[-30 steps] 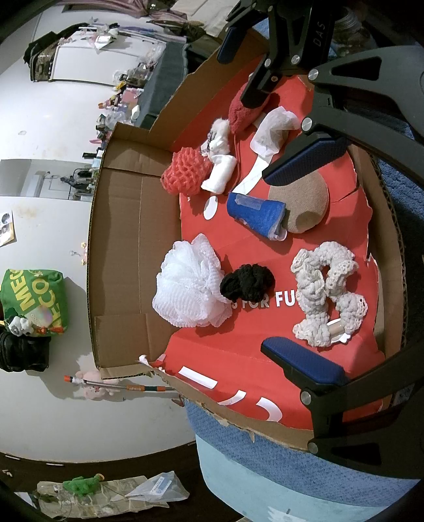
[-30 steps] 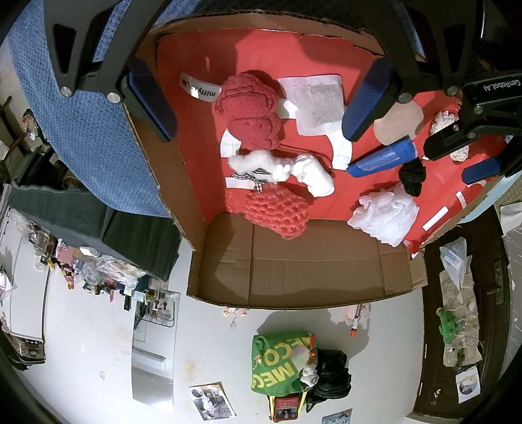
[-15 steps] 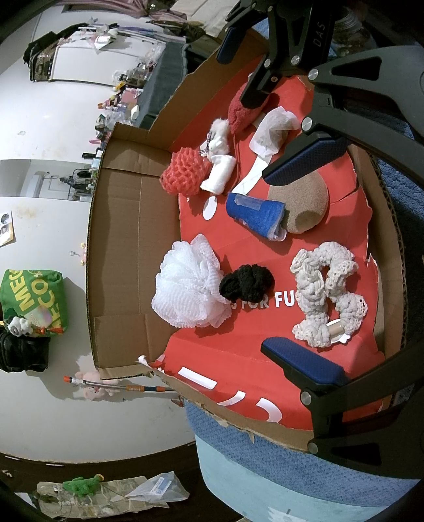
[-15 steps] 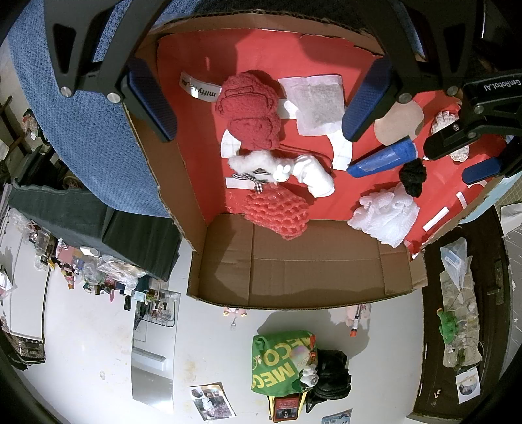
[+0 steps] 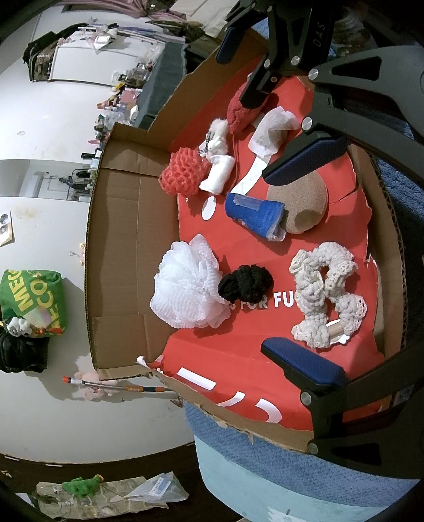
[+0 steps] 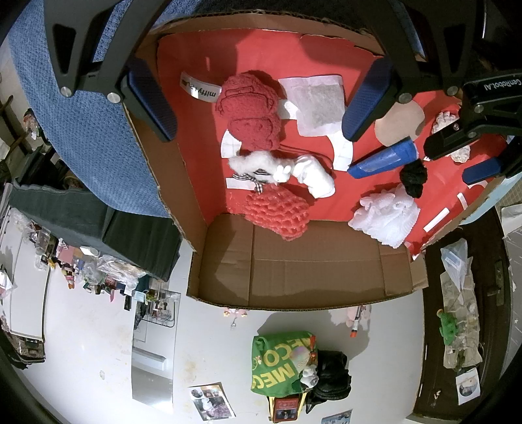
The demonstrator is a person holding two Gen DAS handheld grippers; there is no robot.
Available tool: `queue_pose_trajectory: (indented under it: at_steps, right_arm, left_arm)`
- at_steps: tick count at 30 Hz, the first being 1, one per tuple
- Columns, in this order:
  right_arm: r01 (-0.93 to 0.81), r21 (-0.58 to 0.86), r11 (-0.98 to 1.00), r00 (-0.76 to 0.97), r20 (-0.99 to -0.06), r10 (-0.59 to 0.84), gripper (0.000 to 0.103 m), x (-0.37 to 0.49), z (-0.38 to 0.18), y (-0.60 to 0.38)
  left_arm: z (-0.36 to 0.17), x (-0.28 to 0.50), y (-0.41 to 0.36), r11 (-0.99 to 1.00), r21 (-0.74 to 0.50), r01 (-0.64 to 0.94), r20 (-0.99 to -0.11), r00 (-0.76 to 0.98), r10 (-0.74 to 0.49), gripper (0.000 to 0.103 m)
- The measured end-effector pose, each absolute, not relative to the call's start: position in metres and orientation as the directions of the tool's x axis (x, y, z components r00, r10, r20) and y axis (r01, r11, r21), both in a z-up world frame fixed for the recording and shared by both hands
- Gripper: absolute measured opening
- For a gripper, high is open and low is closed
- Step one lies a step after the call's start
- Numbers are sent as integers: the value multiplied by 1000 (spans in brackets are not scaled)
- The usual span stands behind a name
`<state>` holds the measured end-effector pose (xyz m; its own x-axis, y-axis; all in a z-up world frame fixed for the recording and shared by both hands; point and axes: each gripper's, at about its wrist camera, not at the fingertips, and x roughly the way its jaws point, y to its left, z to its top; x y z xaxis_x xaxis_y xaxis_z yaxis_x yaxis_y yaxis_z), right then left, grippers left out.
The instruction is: Organize soft objects
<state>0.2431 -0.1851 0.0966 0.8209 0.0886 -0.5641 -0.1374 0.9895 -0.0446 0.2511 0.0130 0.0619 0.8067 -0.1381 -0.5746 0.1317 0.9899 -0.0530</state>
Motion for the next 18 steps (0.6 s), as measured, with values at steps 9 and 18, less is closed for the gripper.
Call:
queue_pose_trajectory:
  at_steps: [9,18]
  right_arm:
    - [-146,-18,989,820,-562,111,103,242,96,-190]
    - [-138,-95,986,873,-481,76,103,186,141,-195]
  left_arm:
    - [73,240,28,990,-106,96,-534,834,-138,95]
    - [115,180,35,997,-58,59,-467,881,-79,95]
